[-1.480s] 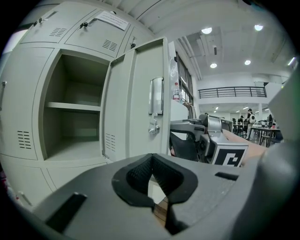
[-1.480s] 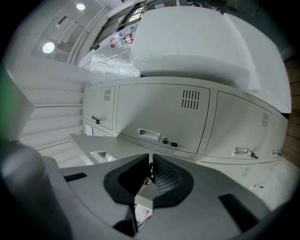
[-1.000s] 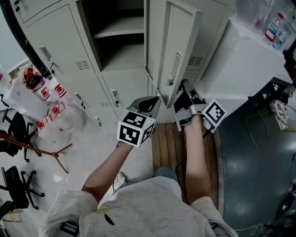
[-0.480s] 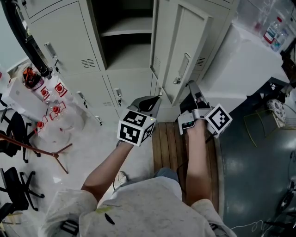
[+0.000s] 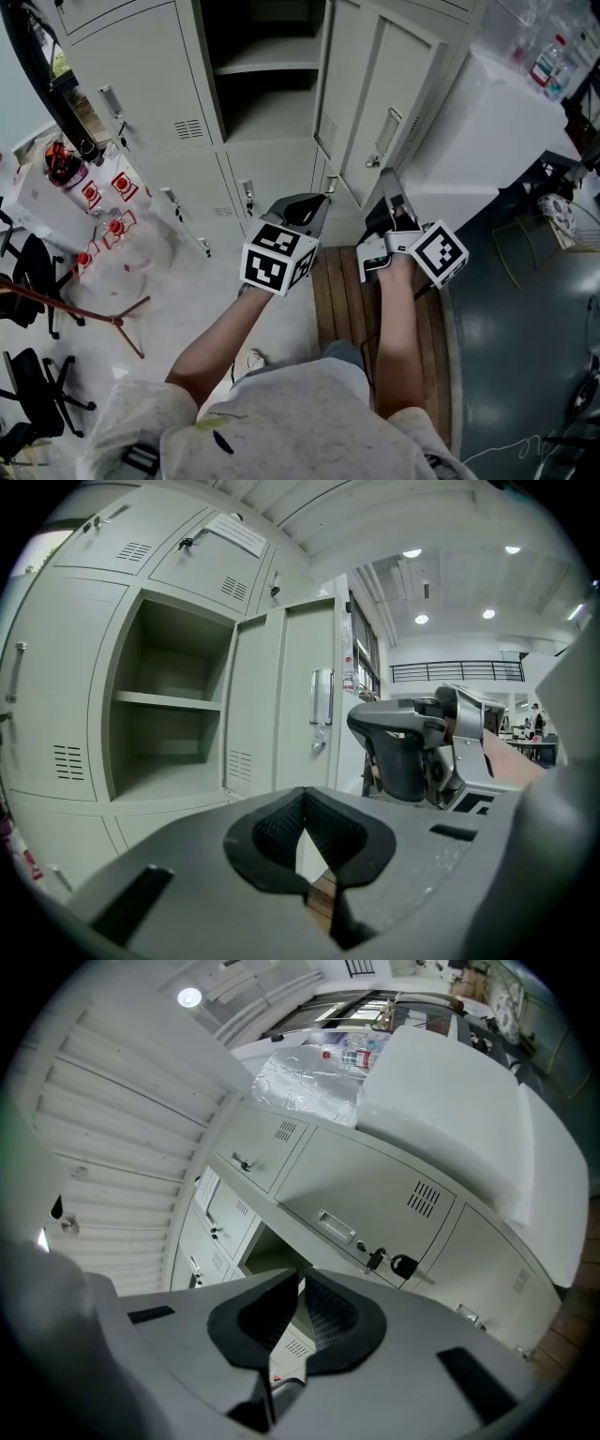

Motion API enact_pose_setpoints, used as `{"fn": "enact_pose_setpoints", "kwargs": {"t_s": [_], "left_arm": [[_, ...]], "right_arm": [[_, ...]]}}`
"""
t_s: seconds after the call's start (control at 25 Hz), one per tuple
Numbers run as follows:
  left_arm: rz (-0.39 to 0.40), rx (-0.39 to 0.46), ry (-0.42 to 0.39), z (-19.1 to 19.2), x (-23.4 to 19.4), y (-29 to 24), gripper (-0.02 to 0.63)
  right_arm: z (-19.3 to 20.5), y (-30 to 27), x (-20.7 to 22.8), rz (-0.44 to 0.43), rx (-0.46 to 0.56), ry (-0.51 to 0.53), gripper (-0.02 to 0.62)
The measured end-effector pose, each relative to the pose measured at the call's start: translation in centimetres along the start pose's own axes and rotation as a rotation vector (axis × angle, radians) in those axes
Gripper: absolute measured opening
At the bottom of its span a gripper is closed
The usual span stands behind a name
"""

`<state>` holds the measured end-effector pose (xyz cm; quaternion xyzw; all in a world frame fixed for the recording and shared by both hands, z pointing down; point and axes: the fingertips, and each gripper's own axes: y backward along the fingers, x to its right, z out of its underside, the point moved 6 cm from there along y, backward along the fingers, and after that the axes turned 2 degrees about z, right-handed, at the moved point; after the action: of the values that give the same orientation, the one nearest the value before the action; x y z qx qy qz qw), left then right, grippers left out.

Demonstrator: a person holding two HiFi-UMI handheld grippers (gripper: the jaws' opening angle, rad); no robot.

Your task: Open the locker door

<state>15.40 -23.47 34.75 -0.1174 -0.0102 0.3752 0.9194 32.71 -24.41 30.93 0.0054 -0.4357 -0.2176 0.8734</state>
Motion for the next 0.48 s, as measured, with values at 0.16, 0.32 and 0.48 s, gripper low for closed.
{"fn": "enact_pose_setpoints", "kwargs": {"t_s": [0.16,0.32,0.48], "left_arm": [[-0.007,0.001,-0.002,0.0,-1.2,1.7,0.006],[-0.024,0.005,0.000,0.1,-2.7,3.7,0.006],[-0.050,0.016,0.000,0.0,-4.4,6.0,0.006]], "right_arm": [[1.8,-0.5,-2.0,-0.023,-0.011,0.058,0.021],[4.3,-0.8,-3.5,0.008,-0.034,0.113,0.020],[6.8,-1.6,-5.7,0.028,-0.066,0.254,0.020]]}}
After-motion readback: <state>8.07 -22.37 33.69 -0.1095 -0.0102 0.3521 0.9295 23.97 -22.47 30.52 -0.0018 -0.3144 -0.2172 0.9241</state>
